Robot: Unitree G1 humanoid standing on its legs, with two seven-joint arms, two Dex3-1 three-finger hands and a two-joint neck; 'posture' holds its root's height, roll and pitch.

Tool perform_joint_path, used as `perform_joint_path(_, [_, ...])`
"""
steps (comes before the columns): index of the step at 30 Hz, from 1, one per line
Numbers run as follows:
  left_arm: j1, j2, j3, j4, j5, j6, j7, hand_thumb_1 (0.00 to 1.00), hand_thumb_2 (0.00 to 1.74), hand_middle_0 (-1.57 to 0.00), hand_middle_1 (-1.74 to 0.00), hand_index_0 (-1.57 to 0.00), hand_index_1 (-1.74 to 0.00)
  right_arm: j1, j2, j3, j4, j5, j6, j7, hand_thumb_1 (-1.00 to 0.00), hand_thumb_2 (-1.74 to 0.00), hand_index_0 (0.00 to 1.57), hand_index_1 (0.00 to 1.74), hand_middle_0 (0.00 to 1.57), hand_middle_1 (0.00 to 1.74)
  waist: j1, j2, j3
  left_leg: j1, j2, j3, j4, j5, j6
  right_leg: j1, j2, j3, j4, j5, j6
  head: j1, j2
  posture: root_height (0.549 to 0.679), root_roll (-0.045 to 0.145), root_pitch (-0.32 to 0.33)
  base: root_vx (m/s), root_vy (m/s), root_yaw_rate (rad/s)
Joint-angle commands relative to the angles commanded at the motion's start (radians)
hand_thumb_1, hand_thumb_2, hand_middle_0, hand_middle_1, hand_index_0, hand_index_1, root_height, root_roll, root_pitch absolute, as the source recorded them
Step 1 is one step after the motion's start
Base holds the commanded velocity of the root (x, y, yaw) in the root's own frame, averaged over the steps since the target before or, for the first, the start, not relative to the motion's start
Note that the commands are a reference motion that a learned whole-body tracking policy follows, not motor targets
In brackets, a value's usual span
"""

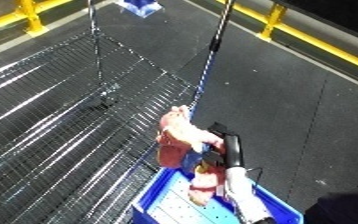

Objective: Pick up the object and place it into the box

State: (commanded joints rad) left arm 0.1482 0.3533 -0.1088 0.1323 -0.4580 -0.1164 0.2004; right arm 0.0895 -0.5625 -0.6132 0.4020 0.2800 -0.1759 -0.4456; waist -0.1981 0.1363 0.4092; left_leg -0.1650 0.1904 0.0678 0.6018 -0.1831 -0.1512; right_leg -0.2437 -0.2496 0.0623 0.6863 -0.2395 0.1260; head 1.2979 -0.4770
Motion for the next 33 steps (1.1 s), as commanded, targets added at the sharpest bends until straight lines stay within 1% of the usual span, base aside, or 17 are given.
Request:
perform_joint_path(5, [-0.009,0.009,-0.010,0.005,-0.004,-0.010,0.000,1.00,1.74,-1.57,-1.74,-1.57,-1.74,-0.006,0.013,-0.035,0.096,0.063,-0.016,-0.027,-0.60,-1.04,0.94,1.04,0.94,1.04,-0.022,0.011,-0.003,0.005,0.001,0.010,-0.001,-0.002,-0.0030,0.005,-0.0006,0.005,-0.012,0.002,-0.0022,0.001,-0.027,0.642,0.085,-0.167,0.001,0.019,-0.068])
perform_joint_path(8, [-0.013,0.015,-0.011,0.003,-0.005,-0.016,-0.003,1.00,1.74,-1.57,-1.74,-1.57,-1.74,-0.007,0.009,-0.048,0.151,0.092,-0.024,-0.031,-0.45,-0.78,0.71,0.78,0.71,0.78,-0.028,0.013,-0.002,0.005,0.003,0.014,-0.003,-0.001,-0.0050,0.006,0.0010,0.006,-0.017,0.004,-0.0034,-0.010,-0.041,0.643,0.086,-0.165,-0.008,0.003,-0.036])
perform_joint_path(10, [-0.013,0.019,-0.008,-0.001,-0.005,-0.021,-0.004,1.00,1.74,-1.57,-1.74,-1.57,-1.74,-0.004,0.002,-0.053,0.175,0.095,-0.024,-0.032,-0.35,-0.61,0.55,0.61,0.55,0.61,-0.031,0.015,-0.001,0.006,0.004,0.016,-0.004,0.000,-0.0066,0.004,0.0022,0.007,-0.018,0.004,-0.0038,-0.018,-0.076,0.643,0.086,-0.164,-0.014,0.005,-0.032])
perform_joint_path(13, [-0.014,0.024,-0.003,-0.002,-0.002,-0.026,-0.004,1.00,1.74,-1.57,-1.74,-1.57,-1.74,-0.003,-0.007,-0.056,0.204,0.095,-0.023,-0.032,-0.20,-0.35,0.31,0.35,0.31,0.35,-0.033,0.014,-0.002,0.009,0.005,0.018,-0.007,0.000,-0.0080,0.006,0.0042,0.008,-0.020,0.004,-0.0043,-0.028,-0.091,0.643,0.085,-0.163,-0.007,-0.002,-0.027])
perform_joint_path(16, [-0.015,0.025,0.001,0.000,0.000,-0.028,-0.005,1.00,1.74,-1.57,-1.74,-1.57,-1.74,0.002,-0.008,-0.059,0.230,0.095,-0.024,-0.027,-0.05,-0.09,0.08,0.09,0.08,0.09,-0.033,0.008,-0.002,0.009,0.009,0.019,-0.010,0.002,-0.0091,0.008,0.0064,0.006,-0.025,0.005,-0.0042,-0.038,-0.110,0.644,0.085,-0.162,-0.004,-0.024,-0.010])
perform_joint_path(17, [-0.015,0.026,0.002,0.000,0.001,-0.028,-0.006,1.00,1.74,-1.57,-1.74,-1.57,-1.74,0.005,-0.008,-0.060,0.236,0.093,-0.024,-0.025,0.00,0.00,0.00,0.00,0.00,0.00,-0.032,0.005,-0.003,0.009,0.010,0.020,-0.010,0.003,-0.0094,0.008,0.0072,0.006,-0.026,0.005,-0.0040,-0.048,-0.125,0.644,0.085,-0.162,-0.006,-0.024,-0.006])
perform_joint_path(22, [-0.014,0.028,0.009,-0.007,0.005,-0.028,-0.010,1.00,1.74,-1.57,-1.74,-1.57,-1.74,0.013,0.001,-0.049,0.237,0.079,-0.025,-0.015,0.00,0.00,0.00,0.00,0.00,0.00,-0.024,-0.003,-0.006,0.007,0.013,0.018,-0.015,0.008,-0.0087,0.011,0.0111,0.002,-0.029,0.003,-0.0034,-0.071,-0.143,0.645,0.084,-0.162,-0.001,-0.010,0.007])
perform_joint_path(26, [-0.007,0.025,0.018,-0.015,0.009,-0.024,-0.014,1.00,1.74,-1.57,-1.74,-1.57,-1.74,0.011,0.015,-0.025,0.216,0.072,-0.023,-0.002,0.00,0.00,0.00,0.00,0.00,0.00,-0.014,-0.009,-0.009,0.009,0.013,0.017,-0.022,0.012,-0.0086,0.016,0.0140,-0.002,-0.033,0.003,-0.0030,-0.108,-0.145,0.645,0.082,-0.162,0.004,-0.009,0.027])
perform_joint_path(30, [0.005,0.018,0.034,-0.017,0.009,-0.019,-0.016,1.00,1.74,-1.57,-1.74,-1.57,-1.74,0.014,0.027,0.020,0.143,0.042,-0.015,0.027,0.00,0.00,0.00,0.00,0.00,0.00,-0.002,-0.018,-0.011,0.013,0.014,0.014,-0.029,0.015,-0.0086,0.023,0.0162,-0.006,-0.036,0.002,-0.0025,-0.154,-0.155,0.646,0.080,-0.164,0.004,-0.008,0.032])
perform_joint_path(33, [0.013,0.009,0.044,-0.011,0.008,-0.014,-0.016,1.00,1.74,-1.57,-1.74,-1.57,-1.74,0.000,0.049,0.050,0.079,0.044,-0.019,0.042,0.00,0.00,0.00,0.00,0.00,0.00,0.010,-0.022,-0.013,0.014,0.014,0.011,-0.032,0.017,-0.0088,0.027,0.0177,-0.008,-0.036,0.003,-0.0023,-0.187,-0.150,0.646,0.077,-0.165,0.002,-0.012,0.046])
